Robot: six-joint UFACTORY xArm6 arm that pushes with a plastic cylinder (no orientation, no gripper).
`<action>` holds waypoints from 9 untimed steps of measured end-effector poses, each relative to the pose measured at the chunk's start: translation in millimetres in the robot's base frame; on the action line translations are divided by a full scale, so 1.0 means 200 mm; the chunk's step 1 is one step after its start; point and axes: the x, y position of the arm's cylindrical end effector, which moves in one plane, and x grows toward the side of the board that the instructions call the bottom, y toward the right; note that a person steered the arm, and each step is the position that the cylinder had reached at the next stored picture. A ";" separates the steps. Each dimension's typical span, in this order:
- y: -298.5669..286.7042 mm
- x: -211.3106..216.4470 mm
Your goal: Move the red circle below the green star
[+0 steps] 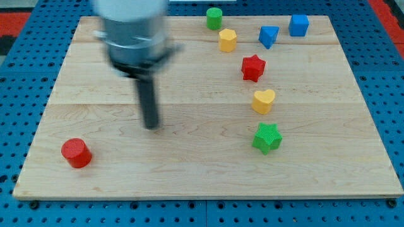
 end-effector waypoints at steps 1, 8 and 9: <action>-0.69 -0.11; 0.24 0.63; 0.12 0.55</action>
